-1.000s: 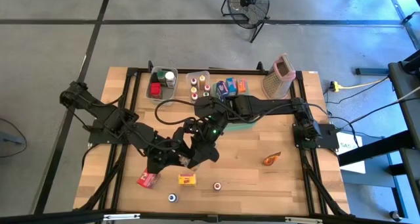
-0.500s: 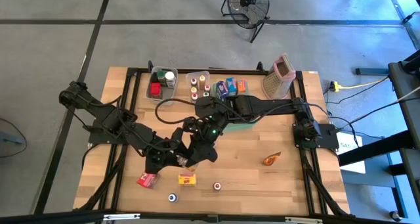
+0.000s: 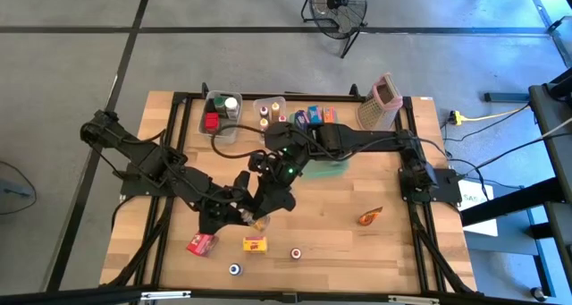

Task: Pick & Place Kitchen Items
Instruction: Put the bottom transparent spice bottle into the gray bin

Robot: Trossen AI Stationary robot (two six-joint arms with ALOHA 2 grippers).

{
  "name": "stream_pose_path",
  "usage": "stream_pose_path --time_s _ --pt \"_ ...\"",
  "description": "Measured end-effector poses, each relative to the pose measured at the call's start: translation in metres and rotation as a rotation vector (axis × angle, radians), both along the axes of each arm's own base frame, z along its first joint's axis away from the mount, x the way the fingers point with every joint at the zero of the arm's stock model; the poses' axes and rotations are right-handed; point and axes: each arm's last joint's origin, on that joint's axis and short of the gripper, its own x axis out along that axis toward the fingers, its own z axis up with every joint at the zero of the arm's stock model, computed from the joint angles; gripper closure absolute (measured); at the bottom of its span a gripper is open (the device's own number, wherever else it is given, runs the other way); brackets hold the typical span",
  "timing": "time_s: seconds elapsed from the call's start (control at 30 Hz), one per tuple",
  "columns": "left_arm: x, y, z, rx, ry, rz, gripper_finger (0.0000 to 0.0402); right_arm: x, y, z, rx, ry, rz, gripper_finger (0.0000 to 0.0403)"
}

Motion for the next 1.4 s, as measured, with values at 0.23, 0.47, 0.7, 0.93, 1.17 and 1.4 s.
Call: stream_pose_path --time_s 0.23,0.47,0.7,0.93,1.17,1.4 --pt "-0.002 0.002 -0.001 0.013 0.014 0.01 0.021 0.001 -0.013 0.0 0.014 -0.018 0.045 0.0153" --pt "-0.006 0.0 0.002 -0.001 0.007 -0.044 0.021 0.002 -0.045 -0.006 0.011 0.029 0.0 0.0153" --pt "-0.017 0.005 0.004 0.011 0.037 0.04 0.021 -0.022 -0.066 -0.005 -0.055 0.153 -0.027 0.0153" --pt "-0.032 0.018 0.012 -0.047 0.027 0.23 0.021 -0.046 -0.073 0.005 -0.074 0.248 -0.056 0.0153" --pt "-0.062 0.056 0.015 -0.167 0.109 0.51 0.021 -0.083 -0.068 0.016 -0.229 0.419 -0.179 0.0153" --pt "-0.081 0.107 0.005 -0.211 0.265 0.828 0.021 -0.115 -0.057 0.027 -0.428 0.527 -0.329 0.0153"
